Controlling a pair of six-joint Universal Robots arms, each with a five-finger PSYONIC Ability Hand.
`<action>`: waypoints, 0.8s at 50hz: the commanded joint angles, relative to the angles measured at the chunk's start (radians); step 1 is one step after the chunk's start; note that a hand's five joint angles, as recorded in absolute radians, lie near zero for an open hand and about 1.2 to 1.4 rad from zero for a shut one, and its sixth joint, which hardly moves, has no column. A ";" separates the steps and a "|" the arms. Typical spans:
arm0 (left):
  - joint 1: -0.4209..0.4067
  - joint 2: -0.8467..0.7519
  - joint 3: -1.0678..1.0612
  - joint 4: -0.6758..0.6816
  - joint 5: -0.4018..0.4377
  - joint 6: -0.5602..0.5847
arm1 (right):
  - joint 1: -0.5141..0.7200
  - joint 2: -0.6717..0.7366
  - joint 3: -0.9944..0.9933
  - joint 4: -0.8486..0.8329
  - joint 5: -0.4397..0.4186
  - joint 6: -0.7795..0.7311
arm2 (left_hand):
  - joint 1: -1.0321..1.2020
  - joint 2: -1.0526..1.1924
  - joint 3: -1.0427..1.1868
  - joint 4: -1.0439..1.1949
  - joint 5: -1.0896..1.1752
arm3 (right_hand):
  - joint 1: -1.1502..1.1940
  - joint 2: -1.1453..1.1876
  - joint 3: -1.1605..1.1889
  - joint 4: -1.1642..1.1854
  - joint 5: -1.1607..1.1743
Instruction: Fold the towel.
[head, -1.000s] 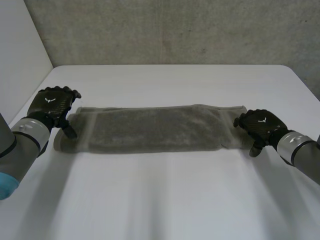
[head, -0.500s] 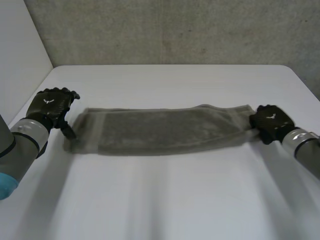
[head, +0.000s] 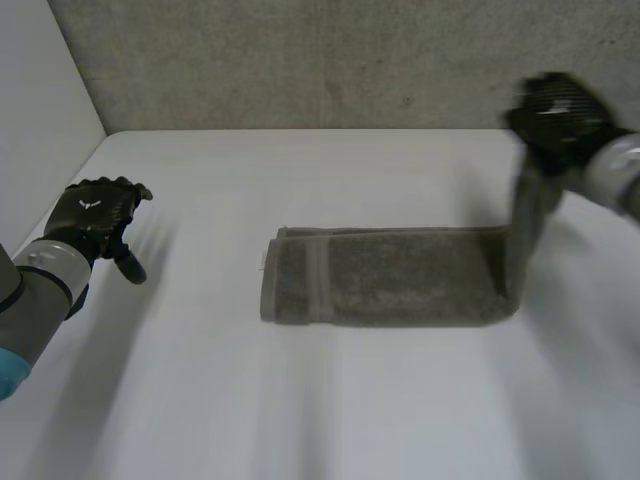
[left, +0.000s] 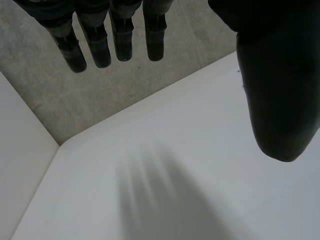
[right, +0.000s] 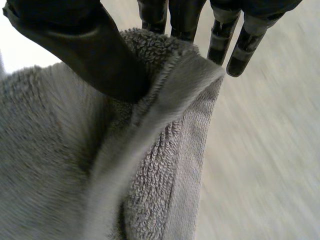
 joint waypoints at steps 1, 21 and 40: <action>-0.009 0.003 -0.002 -0.001 -0.003 -0.001 | 0.459 0.170 -0.055 -0.026 0.082 0.000 | -0.108 -0.069 -0.058 -0.066 -0.048 | 0.089 0.116 -0.053 -0.076 0.065; -0.205 -0.022 0.165 -0.004 -0.012 -0.062 | 0.443 0.016 0.197 -0.106 0.234 0.201 | -0.105 -0.066 -0.058 -0.066 -0.045 | -1.133 -1.106 -0.053 -0.076 -1.157; -0.519 -0.290 0.318 -0.001 -0.007 -0.211 | 0.064 -0.080 0.629 -0.184 -0.022 0.264 | -0.082 -0.043 -0.058 -0.066 -0.021 | -1.133 -1.106 -0.053 -0.076 -1.157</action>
